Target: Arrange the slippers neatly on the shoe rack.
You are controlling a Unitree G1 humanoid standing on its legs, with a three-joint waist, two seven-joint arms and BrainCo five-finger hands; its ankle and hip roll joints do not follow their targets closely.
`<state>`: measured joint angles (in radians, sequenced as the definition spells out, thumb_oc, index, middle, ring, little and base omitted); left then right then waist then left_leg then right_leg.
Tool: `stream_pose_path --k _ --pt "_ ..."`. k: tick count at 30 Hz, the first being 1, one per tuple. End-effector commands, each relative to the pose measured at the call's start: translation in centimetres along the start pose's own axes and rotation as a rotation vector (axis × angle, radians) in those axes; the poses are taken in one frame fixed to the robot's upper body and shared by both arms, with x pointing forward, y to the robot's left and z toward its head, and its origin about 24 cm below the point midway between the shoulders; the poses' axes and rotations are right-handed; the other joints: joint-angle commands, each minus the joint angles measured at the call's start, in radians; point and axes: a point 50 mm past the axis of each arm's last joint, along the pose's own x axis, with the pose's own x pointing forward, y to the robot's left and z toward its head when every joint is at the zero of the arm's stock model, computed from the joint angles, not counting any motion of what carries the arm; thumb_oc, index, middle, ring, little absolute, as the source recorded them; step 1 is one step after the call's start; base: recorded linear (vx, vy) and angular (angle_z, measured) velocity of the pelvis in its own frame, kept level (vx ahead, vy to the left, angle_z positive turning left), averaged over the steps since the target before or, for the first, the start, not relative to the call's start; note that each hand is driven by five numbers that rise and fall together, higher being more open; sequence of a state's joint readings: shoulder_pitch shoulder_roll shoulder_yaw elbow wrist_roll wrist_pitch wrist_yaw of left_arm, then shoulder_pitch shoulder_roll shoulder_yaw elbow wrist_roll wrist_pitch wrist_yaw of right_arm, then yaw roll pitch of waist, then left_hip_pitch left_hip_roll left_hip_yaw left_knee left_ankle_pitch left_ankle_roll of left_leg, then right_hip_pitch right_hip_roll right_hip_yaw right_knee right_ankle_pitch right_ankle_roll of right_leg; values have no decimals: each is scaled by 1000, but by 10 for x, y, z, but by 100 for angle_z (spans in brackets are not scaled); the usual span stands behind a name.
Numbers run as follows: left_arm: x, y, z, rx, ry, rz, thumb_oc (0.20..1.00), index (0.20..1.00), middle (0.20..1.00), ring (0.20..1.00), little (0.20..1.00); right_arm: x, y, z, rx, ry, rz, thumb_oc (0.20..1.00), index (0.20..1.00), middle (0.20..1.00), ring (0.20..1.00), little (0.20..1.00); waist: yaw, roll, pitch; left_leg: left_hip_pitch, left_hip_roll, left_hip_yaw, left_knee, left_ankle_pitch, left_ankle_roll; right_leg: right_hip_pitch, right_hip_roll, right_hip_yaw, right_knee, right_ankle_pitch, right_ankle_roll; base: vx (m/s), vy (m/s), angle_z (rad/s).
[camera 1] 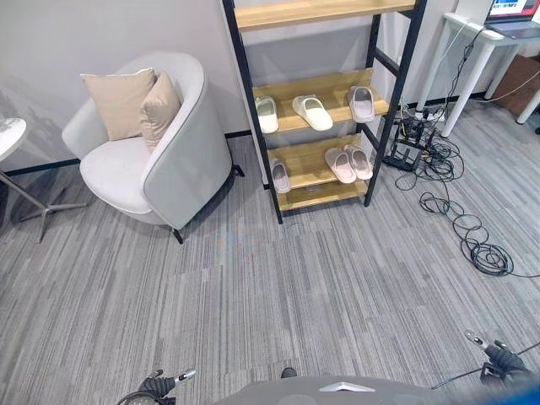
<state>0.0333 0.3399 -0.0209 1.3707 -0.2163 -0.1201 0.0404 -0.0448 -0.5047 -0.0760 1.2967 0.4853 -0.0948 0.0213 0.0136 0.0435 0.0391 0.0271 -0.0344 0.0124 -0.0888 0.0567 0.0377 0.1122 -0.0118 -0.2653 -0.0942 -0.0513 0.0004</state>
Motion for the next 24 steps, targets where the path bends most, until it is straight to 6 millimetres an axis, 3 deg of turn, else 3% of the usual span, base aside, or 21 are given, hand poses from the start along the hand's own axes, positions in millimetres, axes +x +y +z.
stream_pose_path --k 1,3,5,7,16,21,24 --pt "2 -11 13 -10 -7 -28 1000 1000 1000 1000 1000 2 25 4 -35 -13 64 1000 1000 1000 1000 1000 7 -31 11 13 18 -50 2 -73 -74 3 -61 -16 7 2 106 0 0 0" --pt "2 -21 15 -6 -20 -57 1000 1000 1000 1000 1000 1 37 -6 -77 14 99 1000 1000 1000 1000 1000 12 -31 13 13 17 -53 2 -71 -73 5 -62 -20 7 2 105 0 0 0" --pt "2 -30 18 44 -27 -89 1000 1000 1000 1000 1000 -3 61 -20 -276 50 173 1000 1000 1000 1000 1000 20 -33 17 14 16 -57 2 -72 -72 8 -63 -26 7 1 103 -1 2 2" --pt "2 -37 21 82 -34 -108 1000 1000 1000 1000 1000 -5 73 -28 -342 59 212 1000 1000 1000 1000 1000 23 -34 14 8 13 -61 2 -69 -70 4 -65 -30 7 2 103 1 3 8" --pt "-2 -71 34 219 -93 -183 1000 1000 1000 1000 1000 -16 107 -49 -384 85 319 1000 1000 1000 1000 1000 19 -31 24 13 12 -65 2 -71 -69 12 -66 -34 7 -3 98 4 -8 3" --pt "-3 -80 39 289 -115 -206 1000 1000 1000 1000 1000 -14 112 -32 -294 16 307 1000 1000 1000 1000 1000 -2 -27 35 0 24 -52 2 -64 -87 16 -63 -70 9 -5 88 6 -108 7" --pt "-3 -83 43 319 -131 -214 1000 1000 1000 1000 1000 -11 114 -16 -305 -41 300 1000 1000 1000 1000 1000 -12 -20 46 0 42 -48 2 -58 -90 -21 -60 -71 86 -37 73 33 -126 13"
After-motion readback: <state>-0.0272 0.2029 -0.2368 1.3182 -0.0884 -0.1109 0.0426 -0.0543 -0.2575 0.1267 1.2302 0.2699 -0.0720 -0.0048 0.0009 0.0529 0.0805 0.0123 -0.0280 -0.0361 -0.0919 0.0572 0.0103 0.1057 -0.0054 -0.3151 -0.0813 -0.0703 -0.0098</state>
